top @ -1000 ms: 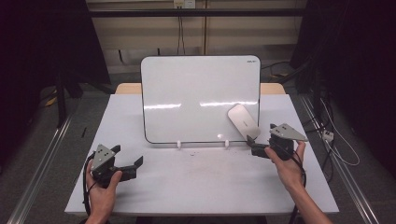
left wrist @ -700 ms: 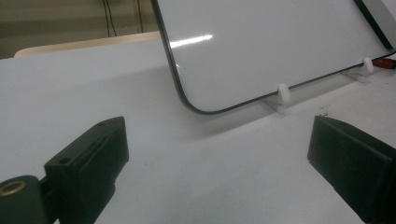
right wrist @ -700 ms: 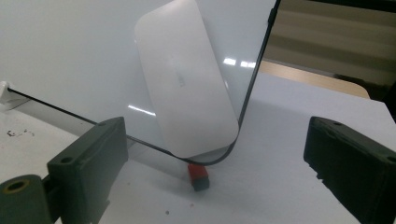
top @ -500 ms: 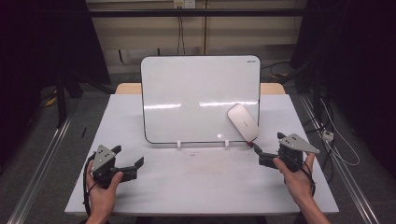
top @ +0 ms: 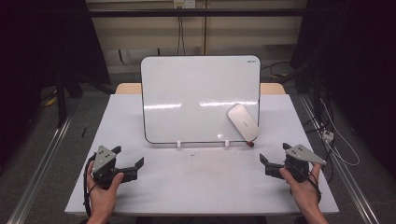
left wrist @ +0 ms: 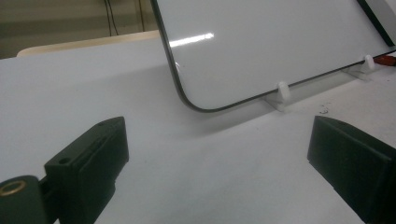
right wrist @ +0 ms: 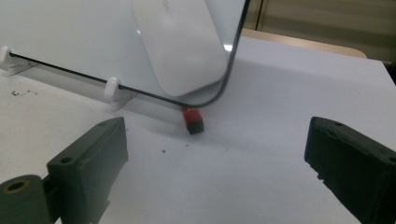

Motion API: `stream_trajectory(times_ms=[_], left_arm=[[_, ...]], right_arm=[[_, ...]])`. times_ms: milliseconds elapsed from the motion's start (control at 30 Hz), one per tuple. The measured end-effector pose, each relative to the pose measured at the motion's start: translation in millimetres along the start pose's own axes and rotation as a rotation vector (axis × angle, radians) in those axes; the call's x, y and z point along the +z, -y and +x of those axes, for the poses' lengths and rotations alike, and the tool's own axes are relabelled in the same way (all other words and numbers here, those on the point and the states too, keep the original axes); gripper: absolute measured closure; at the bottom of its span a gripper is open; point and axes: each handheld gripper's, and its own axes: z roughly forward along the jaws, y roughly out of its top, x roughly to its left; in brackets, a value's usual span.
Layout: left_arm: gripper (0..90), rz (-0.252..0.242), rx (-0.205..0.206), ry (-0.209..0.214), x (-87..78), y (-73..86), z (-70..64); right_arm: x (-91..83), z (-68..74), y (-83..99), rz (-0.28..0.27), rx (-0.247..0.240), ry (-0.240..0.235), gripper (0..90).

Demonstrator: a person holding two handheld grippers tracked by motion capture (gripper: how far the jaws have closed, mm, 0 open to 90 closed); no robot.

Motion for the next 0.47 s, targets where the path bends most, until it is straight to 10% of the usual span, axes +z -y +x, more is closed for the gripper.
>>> stream_trajectory(times_ms=[467], left_arm=[[5.3, 0.032, -0.008, -0.009, 1.6, 1.9, 1.0]], right_arm=[[1.3, -9.0, 13.2, 0.013, 0.021, 0.031, 6.1]])
